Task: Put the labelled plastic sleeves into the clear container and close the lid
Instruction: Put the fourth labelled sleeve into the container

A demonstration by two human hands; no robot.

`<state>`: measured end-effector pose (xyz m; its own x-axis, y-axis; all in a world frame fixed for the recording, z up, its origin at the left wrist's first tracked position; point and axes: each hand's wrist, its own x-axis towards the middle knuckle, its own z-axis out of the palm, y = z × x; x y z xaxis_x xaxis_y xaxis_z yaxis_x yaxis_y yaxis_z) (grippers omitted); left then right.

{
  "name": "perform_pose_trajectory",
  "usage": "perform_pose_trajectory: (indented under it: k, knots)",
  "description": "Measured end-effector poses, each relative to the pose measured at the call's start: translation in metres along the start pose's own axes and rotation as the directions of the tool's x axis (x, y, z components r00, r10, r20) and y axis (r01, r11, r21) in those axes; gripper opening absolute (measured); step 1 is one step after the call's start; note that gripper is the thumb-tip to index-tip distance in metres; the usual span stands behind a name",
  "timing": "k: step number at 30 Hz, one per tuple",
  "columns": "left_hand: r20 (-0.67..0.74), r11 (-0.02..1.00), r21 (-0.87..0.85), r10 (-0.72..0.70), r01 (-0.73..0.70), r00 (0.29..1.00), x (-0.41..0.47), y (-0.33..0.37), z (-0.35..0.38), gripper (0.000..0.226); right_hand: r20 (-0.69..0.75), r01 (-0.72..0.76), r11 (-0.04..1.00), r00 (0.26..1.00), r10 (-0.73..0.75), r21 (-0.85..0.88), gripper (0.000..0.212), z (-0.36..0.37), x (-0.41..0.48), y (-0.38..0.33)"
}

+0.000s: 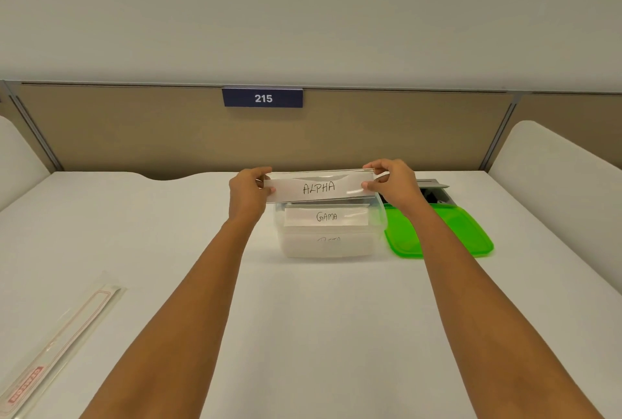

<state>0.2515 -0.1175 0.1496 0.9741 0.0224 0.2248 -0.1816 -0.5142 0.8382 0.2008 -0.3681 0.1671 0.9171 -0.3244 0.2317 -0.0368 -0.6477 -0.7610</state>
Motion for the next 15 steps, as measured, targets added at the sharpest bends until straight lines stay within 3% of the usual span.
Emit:
perform_pose_trajectory:
  k: [5,15]
  knots:
    - [0.058,0.967,0.233,0.094,-0.105,0.994,0.007,0.008,0.01,0.037,0.021,-0.009,0.984,1.0,0.013,-0.18,0.034,-0.007,0.013,0.005]
    - [0.315,0.802,0.557,0.035,-0.215,0.948,0.029,0.022,0.027,0.03,0.162,0.01,0.932,0.985,0.052,-0.362,0.035,-0.006,0.026,0.026]
